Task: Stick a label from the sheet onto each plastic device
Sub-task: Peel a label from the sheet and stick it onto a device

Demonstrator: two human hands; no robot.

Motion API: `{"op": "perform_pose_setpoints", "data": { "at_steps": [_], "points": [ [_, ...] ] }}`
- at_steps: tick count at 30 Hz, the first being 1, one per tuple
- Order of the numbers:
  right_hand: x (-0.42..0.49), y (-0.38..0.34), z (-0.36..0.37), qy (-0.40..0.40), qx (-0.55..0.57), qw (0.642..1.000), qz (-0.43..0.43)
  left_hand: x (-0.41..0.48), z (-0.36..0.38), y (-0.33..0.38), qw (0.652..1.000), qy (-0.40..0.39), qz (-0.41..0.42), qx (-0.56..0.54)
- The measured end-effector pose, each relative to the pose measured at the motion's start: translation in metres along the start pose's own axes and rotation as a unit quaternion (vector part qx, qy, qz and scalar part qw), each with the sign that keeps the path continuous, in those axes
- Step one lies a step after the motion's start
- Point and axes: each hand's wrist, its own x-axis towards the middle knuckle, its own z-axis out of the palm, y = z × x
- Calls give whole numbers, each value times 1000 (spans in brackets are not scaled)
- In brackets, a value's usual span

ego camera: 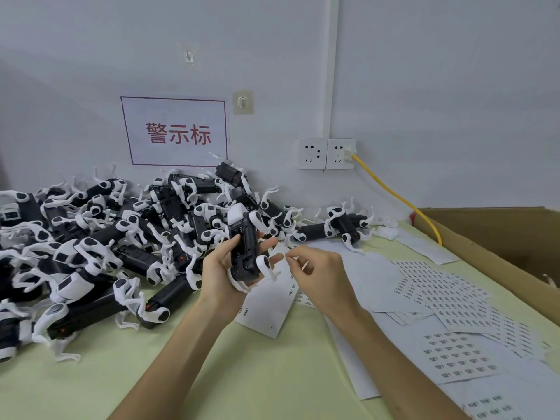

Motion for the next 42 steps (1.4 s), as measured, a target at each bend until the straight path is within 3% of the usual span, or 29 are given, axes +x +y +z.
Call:
{"op": "perform_pose_setpoints", "data": {
  "at_steps": [6,11,14,17,24,29,37,42],
  "points": [
    [1,2,2,-60,5,998,12,-1,1,-1,1000,23,3,-5],
    [-1,-3,4,-114,62,984,121,0,-1,0,999,31,18,-3],
    [5,-8,0,-77,215,943,243,0,0,0,999,21,27,12],
    [10,-11,-9,-78,317,895,302,0,0,-2,1000,3,13,28],
    [11,-13,-16,-166,373,839,359,-1,1,-7,992,-27,16,122],
    [11,-12,-17,-184,398,812,385,1,-1,-7,989,-30,36,142],
    [10,-6,-15,-174,369,831,378,1,-1,-10,987,-9,53,152],
    [11,-4,-10,-88,212,925,304,2,1,-10,978,-4,73,196]
  ]
}}
